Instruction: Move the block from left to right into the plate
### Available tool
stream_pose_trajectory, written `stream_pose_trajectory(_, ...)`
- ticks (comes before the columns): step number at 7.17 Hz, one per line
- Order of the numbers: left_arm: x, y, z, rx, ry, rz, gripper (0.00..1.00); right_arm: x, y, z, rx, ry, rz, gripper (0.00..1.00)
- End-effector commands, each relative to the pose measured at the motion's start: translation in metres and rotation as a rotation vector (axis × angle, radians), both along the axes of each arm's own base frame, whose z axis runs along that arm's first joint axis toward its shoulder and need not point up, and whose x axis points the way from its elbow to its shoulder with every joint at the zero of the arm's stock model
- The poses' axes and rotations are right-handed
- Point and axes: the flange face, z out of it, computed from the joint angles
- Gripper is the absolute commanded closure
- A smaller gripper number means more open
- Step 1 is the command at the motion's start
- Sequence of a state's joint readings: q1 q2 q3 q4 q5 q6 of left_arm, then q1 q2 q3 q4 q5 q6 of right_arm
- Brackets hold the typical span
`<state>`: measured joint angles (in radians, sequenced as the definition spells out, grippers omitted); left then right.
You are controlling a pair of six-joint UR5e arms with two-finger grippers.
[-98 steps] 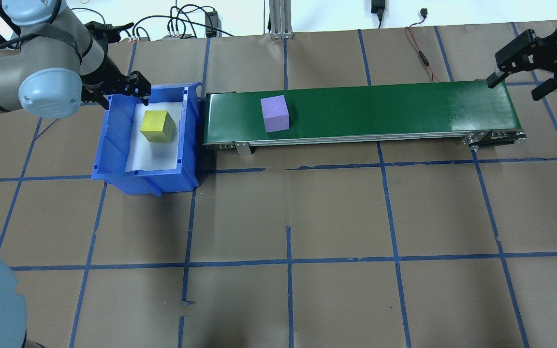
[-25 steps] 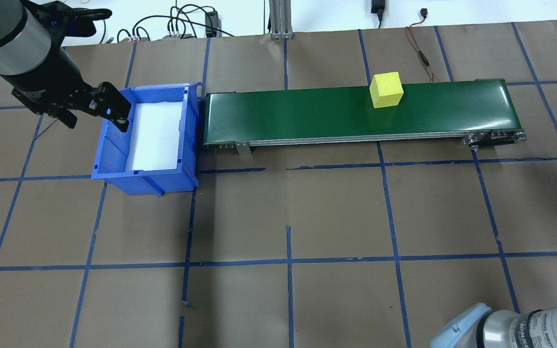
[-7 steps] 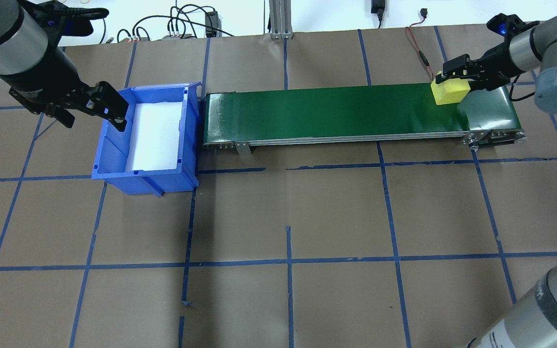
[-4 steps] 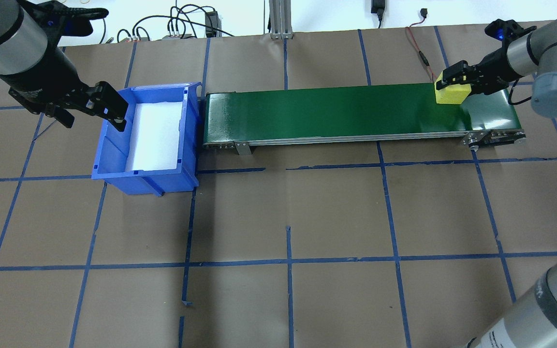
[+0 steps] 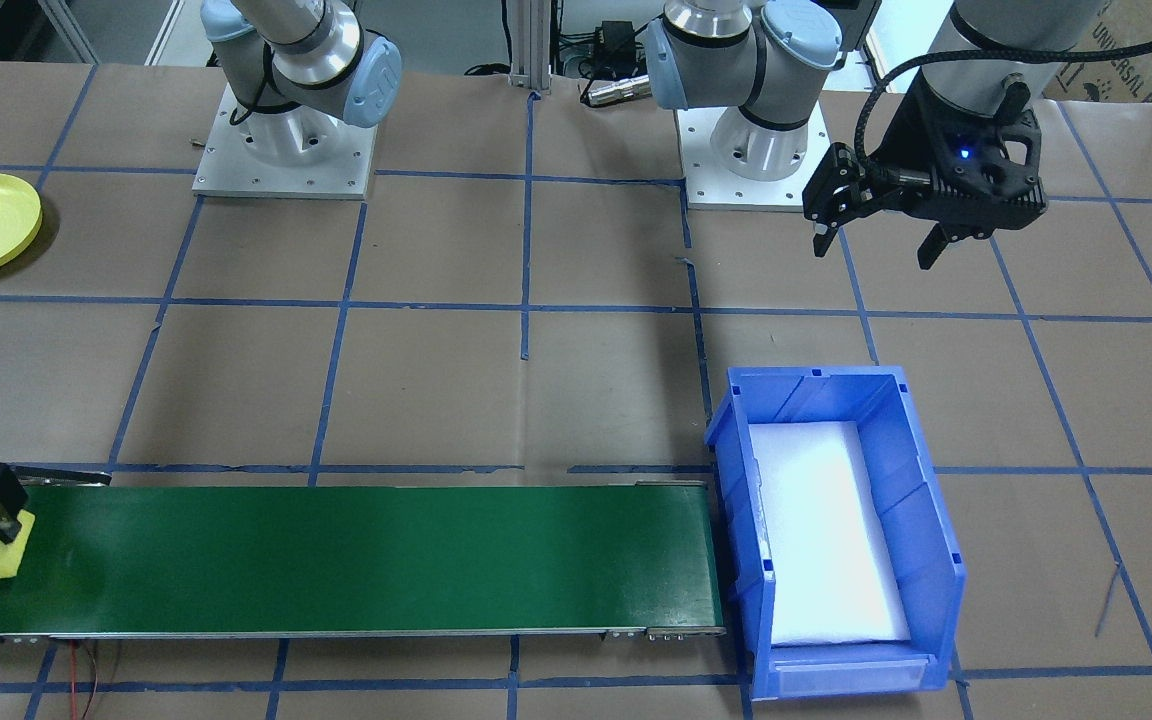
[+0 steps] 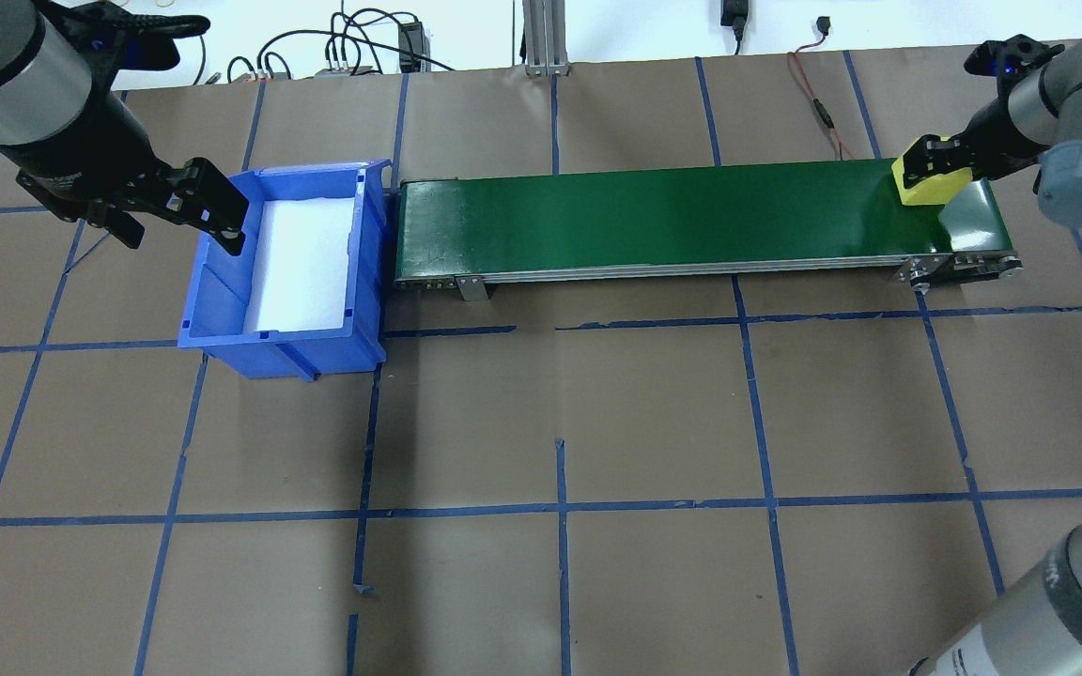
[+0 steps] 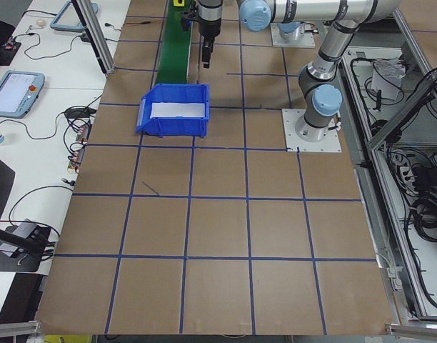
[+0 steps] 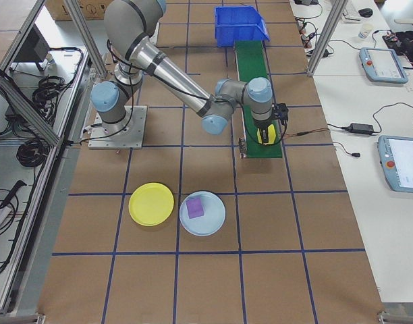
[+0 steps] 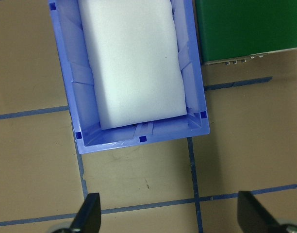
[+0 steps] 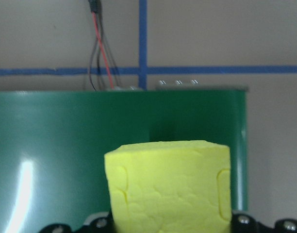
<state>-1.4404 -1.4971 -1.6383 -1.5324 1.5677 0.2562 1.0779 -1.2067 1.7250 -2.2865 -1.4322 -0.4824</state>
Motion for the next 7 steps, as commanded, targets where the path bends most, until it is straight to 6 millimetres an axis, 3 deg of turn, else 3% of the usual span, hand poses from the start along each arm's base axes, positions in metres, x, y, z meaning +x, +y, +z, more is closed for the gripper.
stream_pose_trajectory(1,0.000,0.000,-0.001,0.002,0.000,0.000,0.00,-0.048,0.124,0.028,0.175,0.017,0.007,0.74)
stream_pose_trajectory(2,0.001,0.000,0.000,0.000,0.000,0.003,0.00,-0.119,0.191,0.010,0.205,-0.007,-0.006,0.75)
stream_pose_trajectory(3,0.001,-0.001,-0.001,0.000,0.002,0.003,0.00,-0.162,0.242,-0.010,0.216,-0.044,-0.024,0.74)
stream_pose_trajectory(5,0.000,-0.001,-0.001,0.002,0.000,0.002,0.00,-0.219,0.319,-0.019,0.227,-0.073,-0.130,0.74)
stream_pose_trajectory(7,-0.001,0.000,-0.001,0.002,0.000,0.002,0.00,-0.253,0.370,-0.028,0.246,-0.084,-0.176,0.74)
